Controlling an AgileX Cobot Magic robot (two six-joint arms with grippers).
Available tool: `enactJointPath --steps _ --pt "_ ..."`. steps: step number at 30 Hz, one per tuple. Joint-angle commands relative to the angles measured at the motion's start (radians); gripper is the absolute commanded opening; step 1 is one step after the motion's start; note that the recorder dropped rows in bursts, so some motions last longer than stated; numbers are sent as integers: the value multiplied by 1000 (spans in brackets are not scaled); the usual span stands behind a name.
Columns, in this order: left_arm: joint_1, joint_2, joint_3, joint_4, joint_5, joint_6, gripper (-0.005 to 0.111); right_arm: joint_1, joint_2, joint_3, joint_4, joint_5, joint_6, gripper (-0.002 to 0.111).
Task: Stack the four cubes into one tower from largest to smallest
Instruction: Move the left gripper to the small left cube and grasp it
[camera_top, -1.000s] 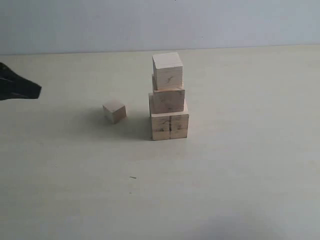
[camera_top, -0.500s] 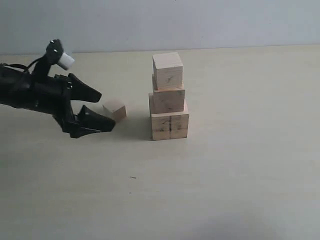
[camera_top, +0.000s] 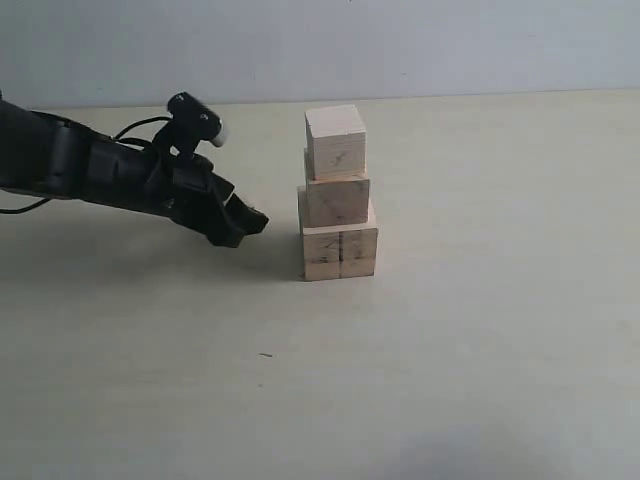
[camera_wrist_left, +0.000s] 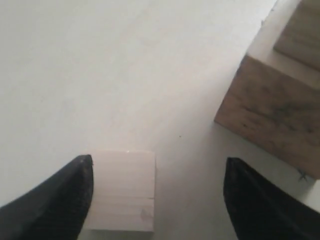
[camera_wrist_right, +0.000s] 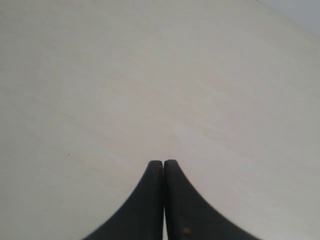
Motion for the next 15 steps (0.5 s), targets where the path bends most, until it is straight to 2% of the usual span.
enactJointPath --steps 1,4,9,10,13,14,15 --pt "-3 30 -7 -4 -15 -4 70 -2 3 2 -5 -21 3 0" --pt "-3 30 -7 3 -15 -4 68 -2 3 2 -5 -21 3 0" --pt "-3 12 -7 3 -15 -4 55 -2 3 2 -5 -21 3 0" --pt "-3 -4 -7 3 -15 -4 56 -2 3 2 -5 -21 3 0" --pt "-3 -65 -7 3 -15 -4 66 -2 3 2 -5 -21 3 0" --pt "-1 -90 -7 3 -20 -4 81 -2 3 2 -5 -21 3 0" --pt "-1 -95 -7 3 -23 -6 88 -2 3 2 -5 -21 3 0"
